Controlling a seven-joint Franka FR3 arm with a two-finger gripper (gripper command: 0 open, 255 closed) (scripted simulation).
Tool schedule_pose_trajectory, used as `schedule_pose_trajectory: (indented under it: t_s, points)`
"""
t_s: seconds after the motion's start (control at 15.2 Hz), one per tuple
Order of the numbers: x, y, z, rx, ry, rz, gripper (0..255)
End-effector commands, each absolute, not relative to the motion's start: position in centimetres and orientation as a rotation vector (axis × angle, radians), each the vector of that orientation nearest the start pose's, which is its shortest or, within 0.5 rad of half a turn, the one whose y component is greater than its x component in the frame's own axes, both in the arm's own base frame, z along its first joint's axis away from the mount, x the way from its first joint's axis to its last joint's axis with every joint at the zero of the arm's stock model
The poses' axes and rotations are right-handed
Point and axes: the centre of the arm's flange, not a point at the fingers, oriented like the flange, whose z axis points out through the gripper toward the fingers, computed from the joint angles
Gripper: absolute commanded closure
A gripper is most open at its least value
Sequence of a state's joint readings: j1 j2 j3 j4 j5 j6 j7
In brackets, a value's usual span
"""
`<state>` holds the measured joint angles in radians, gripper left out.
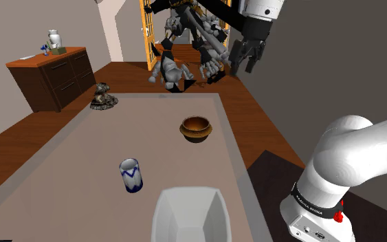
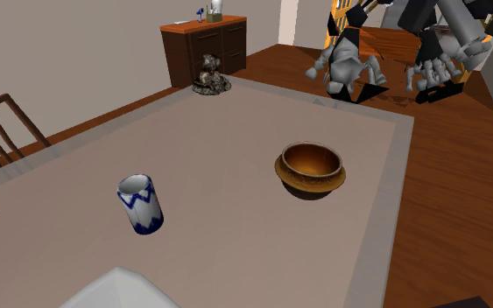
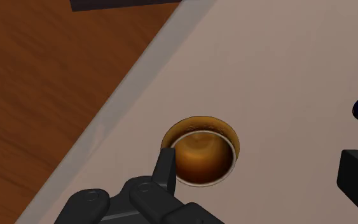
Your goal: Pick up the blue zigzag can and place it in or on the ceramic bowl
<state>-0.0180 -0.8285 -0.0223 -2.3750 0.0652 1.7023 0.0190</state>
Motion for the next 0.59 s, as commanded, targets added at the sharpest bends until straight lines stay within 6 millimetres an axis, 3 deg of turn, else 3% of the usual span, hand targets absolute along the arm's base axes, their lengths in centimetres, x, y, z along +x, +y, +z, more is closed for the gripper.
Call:
schedule_pose_trajectory:
  t_s: [0.0,0.53]
  points:
    - [30.8,-0.9,60.7,-3.051,0.087,-0.239,0]
    - [34.9,7.3,55.2,-3.05,0.113,-0.199,0]
